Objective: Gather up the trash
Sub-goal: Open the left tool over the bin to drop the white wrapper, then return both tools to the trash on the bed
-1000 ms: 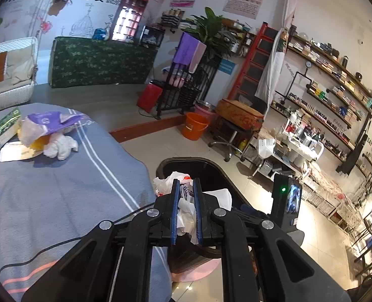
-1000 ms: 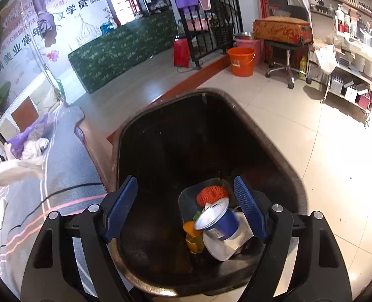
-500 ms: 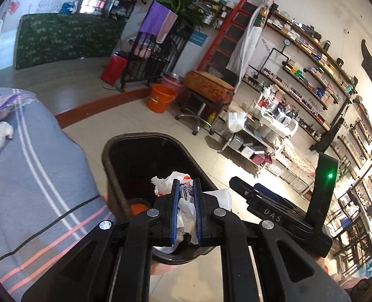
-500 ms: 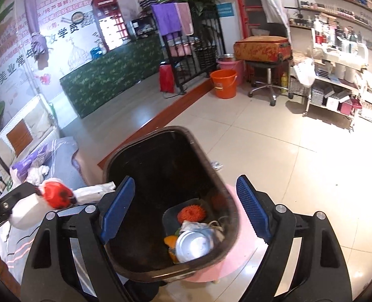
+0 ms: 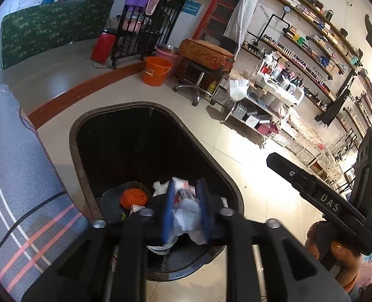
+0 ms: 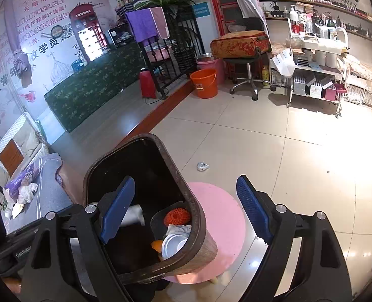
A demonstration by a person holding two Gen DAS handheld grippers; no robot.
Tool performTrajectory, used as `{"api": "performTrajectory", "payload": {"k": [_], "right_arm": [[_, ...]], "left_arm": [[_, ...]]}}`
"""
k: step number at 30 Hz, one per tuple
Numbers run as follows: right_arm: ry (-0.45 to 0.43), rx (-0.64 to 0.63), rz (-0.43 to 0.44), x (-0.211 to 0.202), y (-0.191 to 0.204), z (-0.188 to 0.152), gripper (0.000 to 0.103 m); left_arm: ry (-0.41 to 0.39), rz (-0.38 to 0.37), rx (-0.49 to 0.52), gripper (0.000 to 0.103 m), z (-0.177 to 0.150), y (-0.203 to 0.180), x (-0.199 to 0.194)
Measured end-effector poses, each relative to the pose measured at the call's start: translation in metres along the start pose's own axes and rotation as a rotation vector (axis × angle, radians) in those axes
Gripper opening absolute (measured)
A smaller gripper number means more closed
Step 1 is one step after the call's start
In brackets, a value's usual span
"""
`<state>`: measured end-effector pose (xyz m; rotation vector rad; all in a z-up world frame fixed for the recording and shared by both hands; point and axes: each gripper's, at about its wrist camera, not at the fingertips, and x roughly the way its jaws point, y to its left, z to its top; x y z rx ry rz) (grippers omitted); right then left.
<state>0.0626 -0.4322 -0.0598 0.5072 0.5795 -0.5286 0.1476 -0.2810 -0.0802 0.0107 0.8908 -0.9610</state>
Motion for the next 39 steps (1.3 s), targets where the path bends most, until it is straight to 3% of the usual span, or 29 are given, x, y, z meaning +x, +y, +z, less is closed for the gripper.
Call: {"api": "performTrajectory", "payload": {"k": [2, 5, 12, 25, 39], "right_arm": [[0.002, 0.008, 0.003, 0.000, -0.002, 0.000, 0.082], [-0.006, 0.021, -0.002, 0.000, -0.004, 0.000, 0.083], [-0.008, 0.019, 0.000, -0.003, 0.002, -0.002, 0.084], [0.011, -0.053, 0.069, -0.008, 0.040, -0.013, 0.086], [0.112, -0.240, 0.267, 0.003, 0.142, -0.050, 0.086]], "left_arm": [[-0.016, 0.009, -0.008, 0.070, -0.003, 0.001, -0.004], [-0.035, -0.025, -0.031, 0.078, -0.009, 0.002, -0.014], [-0.088, 0.026, 0.010, 0.083, -0.015, -0.010, -0.035], [-0.175, 0.123, -0.021, 0.087, -0.020, 0.002, -0.076], [-0.213, 0.377, -0.125, 0.092, -0.056, 0.074, -0.145]]}}
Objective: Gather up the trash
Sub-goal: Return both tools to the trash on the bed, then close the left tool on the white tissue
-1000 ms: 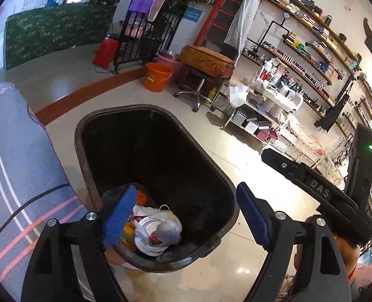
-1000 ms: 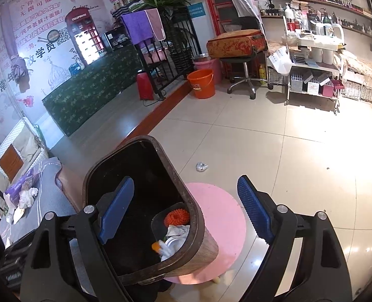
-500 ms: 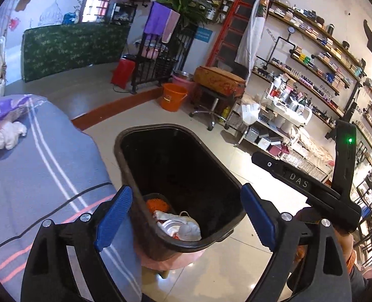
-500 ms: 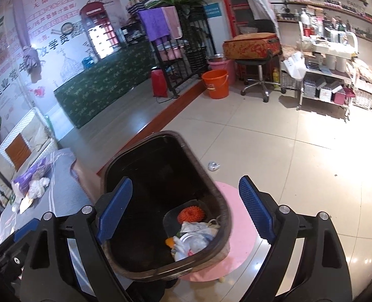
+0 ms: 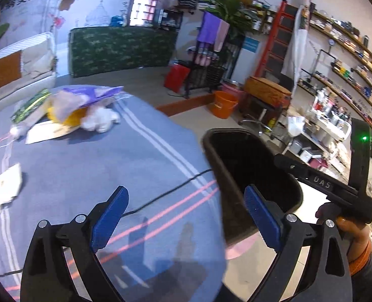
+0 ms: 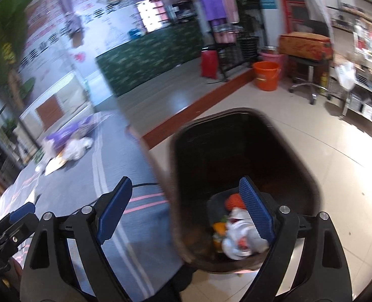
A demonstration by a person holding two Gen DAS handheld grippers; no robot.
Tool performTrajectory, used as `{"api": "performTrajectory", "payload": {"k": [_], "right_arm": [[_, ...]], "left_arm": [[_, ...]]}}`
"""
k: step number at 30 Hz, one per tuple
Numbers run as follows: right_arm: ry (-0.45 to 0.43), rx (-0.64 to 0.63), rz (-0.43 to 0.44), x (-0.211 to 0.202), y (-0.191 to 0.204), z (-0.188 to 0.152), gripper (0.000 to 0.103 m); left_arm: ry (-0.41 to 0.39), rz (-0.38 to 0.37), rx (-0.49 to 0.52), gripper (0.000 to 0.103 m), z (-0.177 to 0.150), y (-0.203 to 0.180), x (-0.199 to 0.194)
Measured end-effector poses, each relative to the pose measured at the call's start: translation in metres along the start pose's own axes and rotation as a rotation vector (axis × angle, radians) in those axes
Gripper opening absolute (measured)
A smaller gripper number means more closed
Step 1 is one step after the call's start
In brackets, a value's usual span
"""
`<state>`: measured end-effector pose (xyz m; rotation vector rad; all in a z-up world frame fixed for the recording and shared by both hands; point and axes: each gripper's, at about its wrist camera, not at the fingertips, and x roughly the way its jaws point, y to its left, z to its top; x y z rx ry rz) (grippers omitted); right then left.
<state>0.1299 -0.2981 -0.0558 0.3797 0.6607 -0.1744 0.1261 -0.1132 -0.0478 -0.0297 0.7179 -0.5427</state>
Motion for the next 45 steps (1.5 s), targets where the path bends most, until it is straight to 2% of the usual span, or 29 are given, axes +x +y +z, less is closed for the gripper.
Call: {"api": "performTrajectory", "payload": {"k": [9, 18, 25, 29, 37, 39, 41, 42, 44, 45], "right_arm": [[0.046, -0.125, 0.114, 0.016, 0.068, -0.004, 0.086], [0.064, -0.246, 0.186, 0.024, 0.122, 0.001, 0.086], [0.062, -0.358, 0.248, 0.033, 0.168, 0.011, 0.086], [0.082, -0.382, 0.285, 0.040, 0.187, 0.015, 0.086], [0.076, -0.492, 0.299, 0.059, 0.234, 0.021, 0.086], [0.068, -0.531, 0.293, 0.066, 0.246, 0.021, 0.086], [0.050, -0.572, 0.293, 0.074, 0.260, 0.023, 0.086], [0.039, -0.599, 0.287, 0.080, 0.267, 0.024, 0.086], [0.021, -0.646, 0.255, 0.089, 0.279, 0.024, 0.086], [0.005, -0.686, 0.231, 0.096, 0.288, 0.024, 0.086]], "left_arm": [[-0.027, 0.198, -0.106, 0.092, -0.009, 0.093, -0.040], [-0.036, 0.346, -0.176, 0.092, -0.010, 0.162, -0.066], [0.012, 0.409, -0.235, 0.092, -0.005, 0.211, -0.056], [0.040, 0.404, -0.240, 0.092, -0.002, 0.226, -0.045], [0.176, 0.360, -0.208, 0.091, 0.000, 0.236, -0.011], [0.186, 0.363, -0.211, 0.084, -0.004, 0.235, -0.010], [0.197, 0.354, -0.231, 0.056, -0.008, 0.238, -0.009], [0.185, 0.338, -0.250, 0.050, -0.010, 0.239, -0.012], [0.170, 0.327, -0.261, 0.030, -0.010, 0.237, -0.018], [0.166, 0.332, -0.256, 0.027, -0.010, 0.235, -0.021]]}}
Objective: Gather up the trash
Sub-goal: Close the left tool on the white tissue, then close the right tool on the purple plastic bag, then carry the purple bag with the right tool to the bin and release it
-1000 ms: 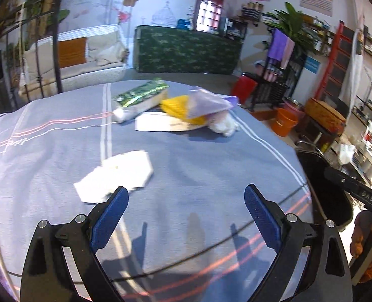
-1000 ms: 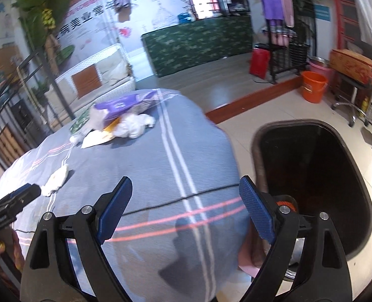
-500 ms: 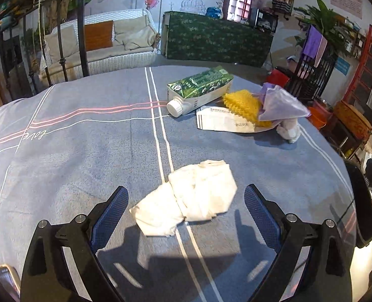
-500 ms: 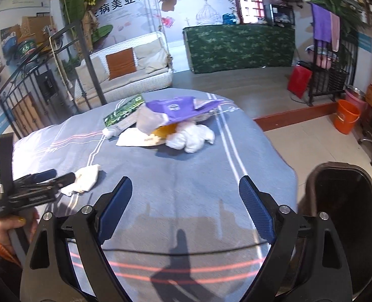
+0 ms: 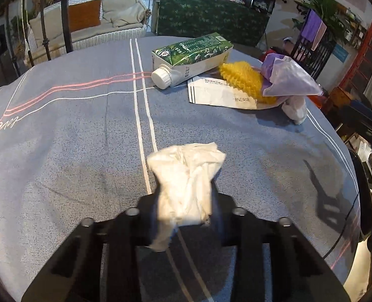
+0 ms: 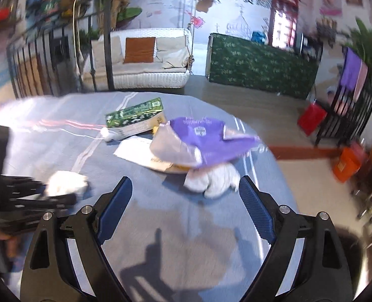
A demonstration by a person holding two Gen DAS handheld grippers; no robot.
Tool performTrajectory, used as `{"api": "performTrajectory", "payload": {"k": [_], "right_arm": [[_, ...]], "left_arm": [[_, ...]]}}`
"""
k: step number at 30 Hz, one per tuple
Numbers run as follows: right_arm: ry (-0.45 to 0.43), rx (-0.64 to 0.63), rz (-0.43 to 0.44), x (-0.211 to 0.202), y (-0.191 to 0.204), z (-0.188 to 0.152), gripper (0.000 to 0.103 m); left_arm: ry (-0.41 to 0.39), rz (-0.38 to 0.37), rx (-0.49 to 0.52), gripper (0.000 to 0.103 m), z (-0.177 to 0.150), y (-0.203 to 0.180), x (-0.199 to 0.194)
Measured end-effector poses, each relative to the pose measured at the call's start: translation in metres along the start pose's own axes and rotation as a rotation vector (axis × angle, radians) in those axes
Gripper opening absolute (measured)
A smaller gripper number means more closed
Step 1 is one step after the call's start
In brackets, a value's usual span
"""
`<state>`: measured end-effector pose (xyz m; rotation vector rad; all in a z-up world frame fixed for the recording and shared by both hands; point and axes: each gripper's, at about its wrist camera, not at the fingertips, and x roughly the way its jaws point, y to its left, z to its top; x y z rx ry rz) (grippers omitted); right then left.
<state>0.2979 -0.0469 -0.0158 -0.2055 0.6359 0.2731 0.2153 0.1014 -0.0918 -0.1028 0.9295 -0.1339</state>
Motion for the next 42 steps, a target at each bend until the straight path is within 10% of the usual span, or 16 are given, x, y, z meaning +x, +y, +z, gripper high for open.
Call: {"api": "performTrajectory", "payload": {"k": [13, 17, 20, 42], "right_arm": [[0.007, -0.242, -0.093, 0.056, 0.023, 0.015, 0.069], [0.047, -0.316, -0.120, 0.070, 0.027, 0.008, 0.025], [0.015, -0.325, -0.129, 0.064, 0.027, 0.007, 0.015], [-0.194, -0.208, -0.063, -0.065, 0.026, -0.005, 0.012]], "left_arm": [[-0.076, -0.037, -0.050, 0.017, -0.005, -0.002, -0.028], [-0.059, -0.058, -0.060, 0.017, -0.007, -0.003, -0.023], [-0.063, -0.058, -0.070, 0.017, -0.008, -0.002, -0.023], [-0.173, -0.112, -0.059, 0.017, -0.019, -0.036, -0.059]]}}
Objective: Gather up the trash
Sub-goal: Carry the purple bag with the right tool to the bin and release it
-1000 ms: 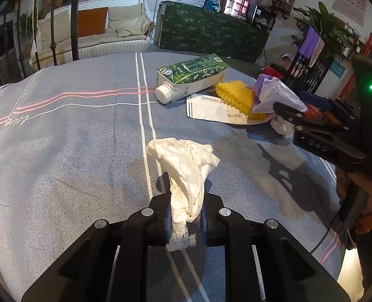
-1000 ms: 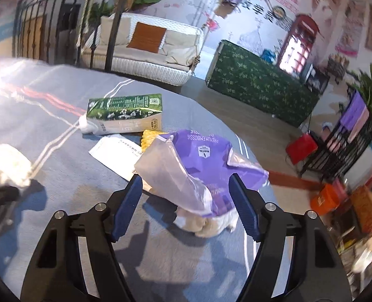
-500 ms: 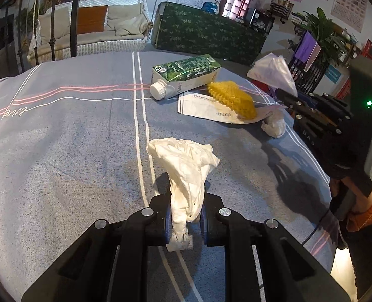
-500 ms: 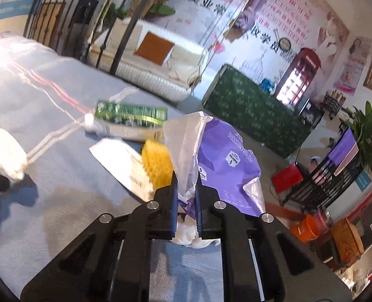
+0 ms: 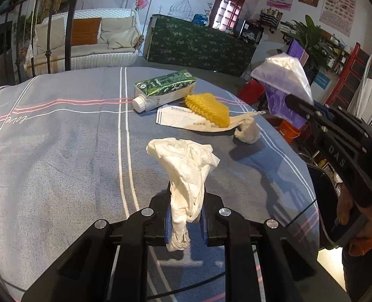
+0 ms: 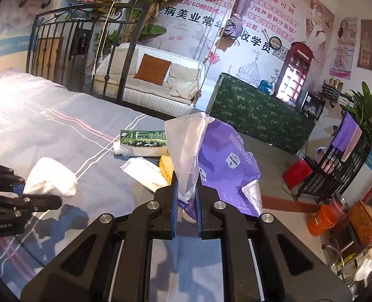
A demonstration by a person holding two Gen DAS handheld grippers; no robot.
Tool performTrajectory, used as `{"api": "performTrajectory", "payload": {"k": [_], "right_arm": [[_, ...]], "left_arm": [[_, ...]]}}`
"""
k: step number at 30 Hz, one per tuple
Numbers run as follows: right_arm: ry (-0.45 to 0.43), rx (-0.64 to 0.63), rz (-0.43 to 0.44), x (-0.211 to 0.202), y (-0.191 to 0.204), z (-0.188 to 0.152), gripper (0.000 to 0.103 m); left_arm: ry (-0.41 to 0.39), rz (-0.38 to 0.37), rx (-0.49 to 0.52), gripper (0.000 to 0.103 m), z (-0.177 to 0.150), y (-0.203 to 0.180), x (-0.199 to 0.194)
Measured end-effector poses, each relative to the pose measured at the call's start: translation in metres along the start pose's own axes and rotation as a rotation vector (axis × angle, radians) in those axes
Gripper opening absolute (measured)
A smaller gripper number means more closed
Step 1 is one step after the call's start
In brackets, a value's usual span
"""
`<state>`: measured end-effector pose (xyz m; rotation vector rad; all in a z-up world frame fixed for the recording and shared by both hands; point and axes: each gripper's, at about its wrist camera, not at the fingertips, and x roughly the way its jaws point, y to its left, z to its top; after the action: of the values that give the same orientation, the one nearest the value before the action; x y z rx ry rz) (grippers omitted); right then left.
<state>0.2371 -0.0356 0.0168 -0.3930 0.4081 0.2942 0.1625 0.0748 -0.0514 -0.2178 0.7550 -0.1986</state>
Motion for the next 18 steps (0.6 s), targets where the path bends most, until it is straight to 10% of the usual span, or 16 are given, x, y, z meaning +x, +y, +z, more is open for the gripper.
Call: {"api": "performTrajectory", "payload": {"k": [18], "right_arm": [[-0.007, 0.178, -0.006, -0.074, -0.026, -0.041, 0.012]], "left_arm": [[-0.048, -0.085, 0.080, 0.017, -0.020, -0.059, -0.018]]}}
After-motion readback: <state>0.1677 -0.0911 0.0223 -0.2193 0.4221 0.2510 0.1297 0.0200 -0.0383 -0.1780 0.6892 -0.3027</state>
